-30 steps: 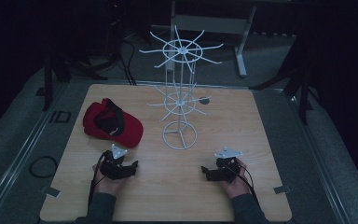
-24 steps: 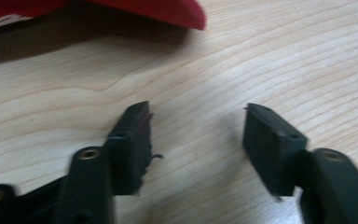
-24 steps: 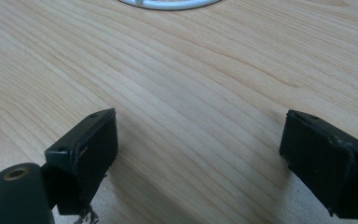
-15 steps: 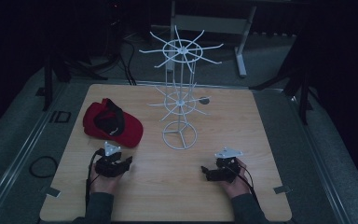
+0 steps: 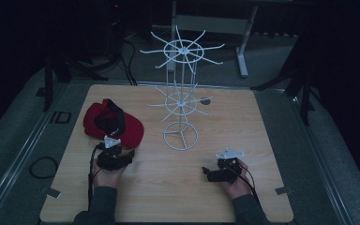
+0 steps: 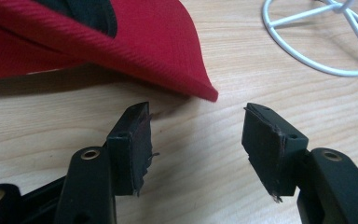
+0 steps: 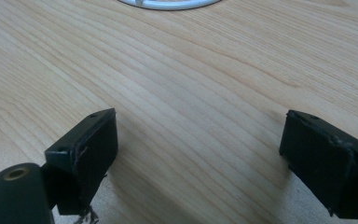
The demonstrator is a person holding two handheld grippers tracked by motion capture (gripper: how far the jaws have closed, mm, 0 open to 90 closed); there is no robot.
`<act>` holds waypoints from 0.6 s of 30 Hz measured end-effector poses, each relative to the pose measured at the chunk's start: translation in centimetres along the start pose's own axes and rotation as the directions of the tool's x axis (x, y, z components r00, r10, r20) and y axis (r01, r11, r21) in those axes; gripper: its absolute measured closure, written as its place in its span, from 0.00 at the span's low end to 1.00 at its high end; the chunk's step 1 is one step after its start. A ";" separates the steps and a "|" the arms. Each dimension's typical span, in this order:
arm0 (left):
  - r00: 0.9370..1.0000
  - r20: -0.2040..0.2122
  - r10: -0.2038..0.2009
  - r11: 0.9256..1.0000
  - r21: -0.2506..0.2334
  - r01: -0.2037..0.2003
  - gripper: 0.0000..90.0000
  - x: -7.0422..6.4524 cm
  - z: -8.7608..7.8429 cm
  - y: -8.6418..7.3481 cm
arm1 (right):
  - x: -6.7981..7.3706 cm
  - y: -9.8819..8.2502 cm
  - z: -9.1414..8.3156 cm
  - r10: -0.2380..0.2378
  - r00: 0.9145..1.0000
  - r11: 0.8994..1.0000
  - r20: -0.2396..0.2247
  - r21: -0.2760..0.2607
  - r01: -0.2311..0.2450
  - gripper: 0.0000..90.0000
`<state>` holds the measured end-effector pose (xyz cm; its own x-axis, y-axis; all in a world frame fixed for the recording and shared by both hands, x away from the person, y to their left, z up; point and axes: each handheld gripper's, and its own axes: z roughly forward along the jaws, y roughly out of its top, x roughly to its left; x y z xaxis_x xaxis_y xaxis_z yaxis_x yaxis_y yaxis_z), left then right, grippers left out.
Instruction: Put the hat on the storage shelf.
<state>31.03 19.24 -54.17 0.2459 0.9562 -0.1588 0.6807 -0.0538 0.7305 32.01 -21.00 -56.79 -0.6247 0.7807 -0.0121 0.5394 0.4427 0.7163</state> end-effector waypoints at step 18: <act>0.995 0.043 -0.095 0.996 0.002 0.095 0.68 2.7 -0.7 0.5 | 0.0 0.0 0.0 0.000 1.000 1.000 0.000 0.000 0.000 0.12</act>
<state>31.57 21.97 -53.75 0.2096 0.9439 -0.2553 0.7022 0.0364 0.7111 32.01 -21.00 -56.79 -0.6248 0.7807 -0.0118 0.5395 0.4426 0.7163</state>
